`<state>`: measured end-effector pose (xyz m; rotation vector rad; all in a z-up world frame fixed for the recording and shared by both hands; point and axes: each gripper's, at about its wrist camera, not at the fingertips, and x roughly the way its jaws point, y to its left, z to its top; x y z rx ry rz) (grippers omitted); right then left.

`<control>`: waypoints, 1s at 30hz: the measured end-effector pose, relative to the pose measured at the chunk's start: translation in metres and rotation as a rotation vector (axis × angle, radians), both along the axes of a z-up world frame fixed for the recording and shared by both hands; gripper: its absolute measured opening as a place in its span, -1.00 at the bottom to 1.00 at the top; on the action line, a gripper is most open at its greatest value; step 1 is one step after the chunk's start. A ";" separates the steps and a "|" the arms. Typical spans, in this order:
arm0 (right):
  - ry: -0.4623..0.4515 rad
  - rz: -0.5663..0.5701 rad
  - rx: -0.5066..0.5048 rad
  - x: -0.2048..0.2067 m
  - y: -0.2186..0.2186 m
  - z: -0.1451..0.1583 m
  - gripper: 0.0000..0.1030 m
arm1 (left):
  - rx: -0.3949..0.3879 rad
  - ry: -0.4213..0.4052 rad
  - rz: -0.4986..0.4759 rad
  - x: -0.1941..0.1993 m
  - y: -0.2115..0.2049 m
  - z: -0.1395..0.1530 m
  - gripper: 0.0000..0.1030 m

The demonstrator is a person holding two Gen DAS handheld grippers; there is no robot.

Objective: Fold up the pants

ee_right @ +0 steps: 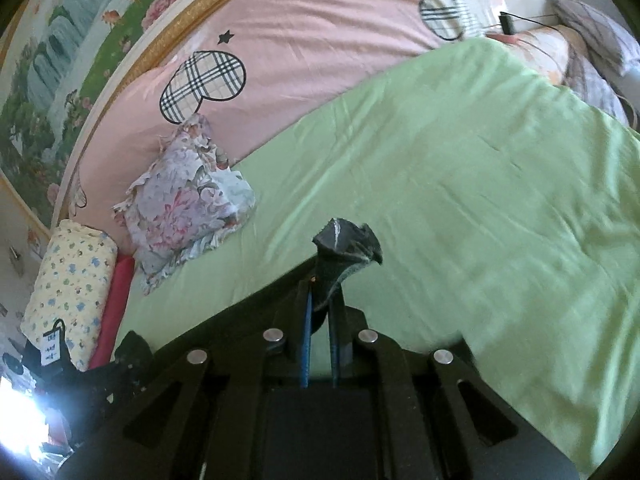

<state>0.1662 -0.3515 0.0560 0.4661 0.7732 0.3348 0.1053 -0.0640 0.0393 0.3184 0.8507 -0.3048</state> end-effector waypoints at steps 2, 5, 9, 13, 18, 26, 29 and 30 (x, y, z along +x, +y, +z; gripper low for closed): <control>0.009 -0.016 -0.014 -0.015 -0.006 -0.004 -0.84 | 0.026 -0.011 -0.021 -0.011 -0.012 -0.004 -0.82; 0.020 -0.054 -0.029 -0.037 -0.019 -0.013 -0.84 | 0.045 0.002 -0.039 -0.020 -0.023 -0.014 -0.82; 0.047 -0.081 -0.030 -0.056 -0.030 -0.029 -0.84 | 0.049 0.022 -0.049 -0.029 -0.029 -0.026 -0.82; 0.079 -0.096 -0.062 -0.062 -0.034 -0.045 -0.84 | 0.048 0.043 -0.054 -0.032 -0.031 -0.037 -0.82; 0.104 -0.130 -0.088 -0.068 -0.040 -0.059 -0.84 | 0.049 0.054 -0.067 -0.036 -0.036 -0.045 -0.82; 0.135 -0.153 -0.159 -0.069 -0.036 -0.075 -0.84 | 0.042 0.086 -0.072 -0.037 -0.035 -0.057 -0.59; 0.136 -0.164 -0.173 -0.071 -0.037 -0.070 -0.59 | 0.032 0.085 -0.067 -0.041 -0.031 -0.053 -0.40; 0.130 -0.169 -0.180 -0.073 -0.037 -0.067 -0.41 | 0.026 0.081 -0.062 -0.043 -0.028 -0.051 -0.32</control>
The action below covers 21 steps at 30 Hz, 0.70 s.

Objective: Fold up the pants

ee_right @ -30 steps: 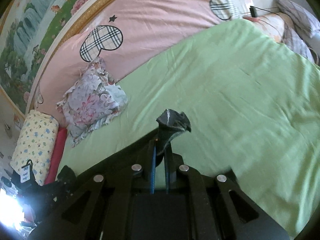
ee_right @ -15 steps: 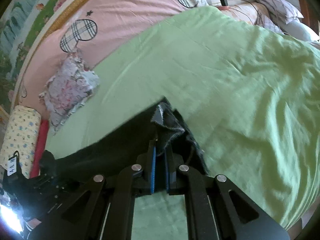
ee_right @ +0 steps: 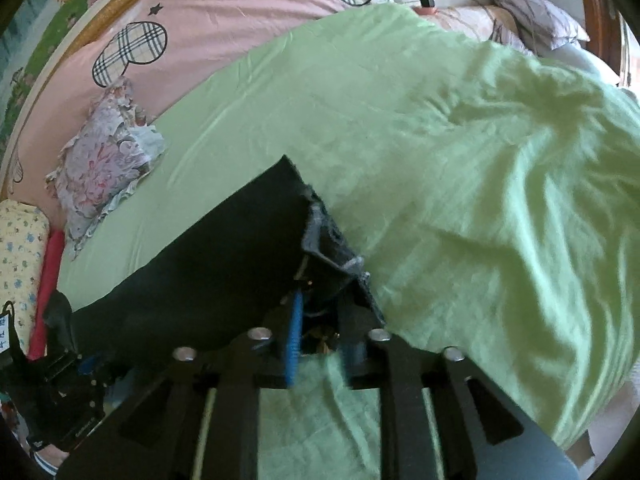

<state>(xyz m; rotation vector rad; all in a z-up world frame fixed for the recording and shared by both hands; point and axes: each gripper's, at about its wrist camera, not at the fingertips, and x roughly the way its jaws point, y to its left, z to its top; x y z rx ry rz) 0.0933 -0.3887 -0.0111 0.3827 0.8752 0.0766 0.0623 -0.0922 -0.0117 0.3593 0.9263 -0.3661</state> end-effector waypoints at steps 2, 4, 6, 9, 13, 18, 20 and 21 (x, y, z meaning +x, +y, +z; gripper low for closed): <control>-0.033 -0.017 -0.017 -0.007 -0.002 0.011 -0.03 | -0.019 -0.006 0.020 -0.005 0.007 0.005 -0.16; -0.092 -0.024 -0.022 -0.016 -0.003 0.024 0.18 | -0.039 -0.013 0.044 -0.009 0.017 0.010 -0.06; -0.137 -0.013 -0.020 -0.023 -0.001 0.036 0.18 | -0.062 -0.017 0.075 -0.013 0.028 0.015 0.05; -0.176 0.042 0.000 -0.027 0.011 0.047 0.18 | -0.095 -0.028 0.138 -0.020 0.049 0.023 0.12; -0.181 0.128 0.039 -0.025 0.038 0.050 0.18 | -0.111 -0.043 0.218 -0.024 0.078 0.031 0.13; -0.164 0.213 0.054 -0.022 0.074 0.046 0.18 | -0.133 -0.058 0.321 -0.025 0.119 0.039 0.13; -0.159 0.248 0.057 -0.021 0.086 0.045 0.18 | -0.146 -0.063 0.356 -0.026 0.135 0.043 0.13; -0.158 0.262 0.058 -0.022 0.091 0.045 0.18 | -0.151 -0.066 0.371 -0.025 0.143 0.045 0.13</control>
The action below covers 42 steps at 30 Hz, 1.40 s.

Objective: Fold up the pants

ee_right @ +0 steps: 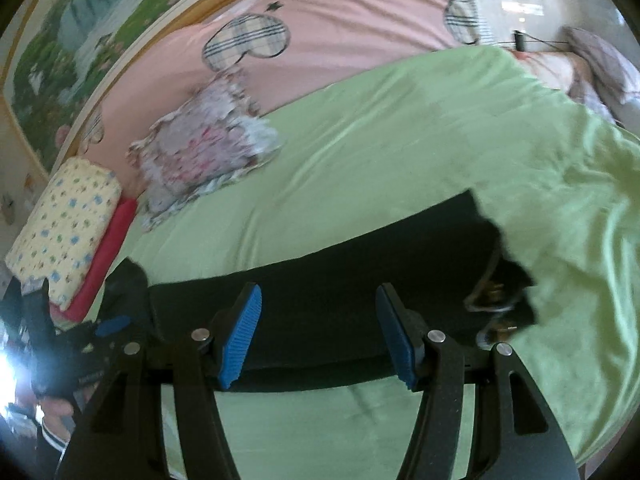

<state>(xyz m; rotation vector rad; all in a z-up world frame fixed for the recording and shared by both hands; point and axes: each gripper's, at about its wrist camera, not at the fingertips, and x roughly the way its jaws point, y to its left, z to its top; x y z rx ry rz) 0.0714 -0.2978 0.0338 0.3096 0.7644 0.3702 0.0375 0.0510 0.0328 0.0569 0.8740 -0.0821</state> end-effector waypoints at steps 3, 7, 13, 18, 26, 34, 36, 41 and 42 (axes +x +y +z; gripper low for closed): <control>0.006 0.052 0.007 0.000 0.017 0.000 0.18 | -0.008 -0.007 0.047 0.000 0.023 0.003 0.15; 0.020 0.134 0.015 0.003 0.046 -0.003 0.18 | -0.023 -0.013 0.100 -0.001 0.053 0.007 0.17; 0.034 0.271 0.018 0.004 0.094 -0.007 0.18 | -0.024 -0.018 0.162 0.000 0.088 0.012 0.25; 0.047 0.393 0.027 0.006 0.140 -0.011 0.18 | -0.012 -0.023 0.198 0.004 0.116 0.017 0.32; 0.080 0.580 0.020 0.010 0.208 -0.020 0.18 | -0.039 0.005 0.230 0.026 0.167 0.022 0.43; 0.113 0.659 -0.015 0.032 0.253 -0.035 0.18 | -0.138 0.110 0.140 0.083 0.213 0.018 0.59; 0.120 0.678 -0.026 0.039 0.263 -0.038 0.18 | -0.164 0.164 0.127 0.102 0.219 0.009 0.59; 0.128 0.727 -0.050 0.046 0.282 -0.044 0.18 | -0.222 0.271 0.075 0.136 0.221 -0.017 0.59; 0.125 0.735 -0.056 0.046 0.286 -0.045 0.18 | -0.237 0.277 0.068 0.139 0.222 -0.019 0.59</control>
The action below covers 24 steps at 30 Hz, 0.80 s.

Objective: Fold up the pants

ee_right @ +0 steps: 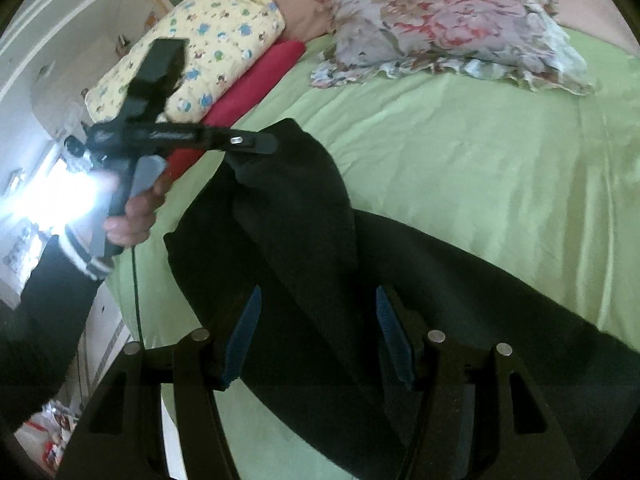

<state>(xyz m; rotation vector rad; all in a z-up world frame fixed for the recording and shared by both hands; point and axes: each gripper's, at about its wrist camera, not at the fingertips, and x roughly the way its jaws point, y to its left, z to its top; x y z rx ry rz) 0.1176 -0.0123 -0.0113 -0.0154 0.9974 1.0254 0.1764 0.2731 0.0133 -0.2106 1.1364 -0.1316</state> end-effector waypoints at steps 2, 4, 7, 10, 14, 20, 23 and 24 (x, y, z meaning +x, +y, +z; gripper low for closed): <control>-0.010 0.026 -0.021 0.000 0.008 -0.003 0.18 | -0.027 0.000 -0.005 0.004 0.000 -0.004 0.52; -0.007 0.042 -0.043 0.000 0.015 -0.009 -0.12 | -0.041 -0.014 -0.014 0.003 -0.001 -0.005 0.22; -0.005 0.041 -0.068 0.000 0.017 -0.015 -0.67 | -0.051 -0.033 -0.011 -0.003 -0.001 -0.001 -0.65; 0.002 0.033 -0.043 0.000 0.012 -0.012 -0.85 | -0.054 -0.094 -0.006 -0.018 0.002 0.009 -0.83; -0.025 0.051 -0.010 -0.013 0.010 0.000 -0.87 | -0.047 -0.200 -0.002 -0.049 0.001 0.033 -0.87; -0.128 0.106 -0.003 -0.053 0.017 0.018 -0.87 | -0.037 -0.309 0.039 -0.105 0.008 0.051 -0.88; -0.209 0.113 -0.039 -0.074 0.024 0.021 -0.87 | -0.028 -0.354 0.082 -0.131 0.016 0.049 -0.88; -0.242 0.114 -0.062 -0.080 0.028 0.021 -0.87 | -0.027 -0.367 0.098 -0.138 0.018 0.047 -0.87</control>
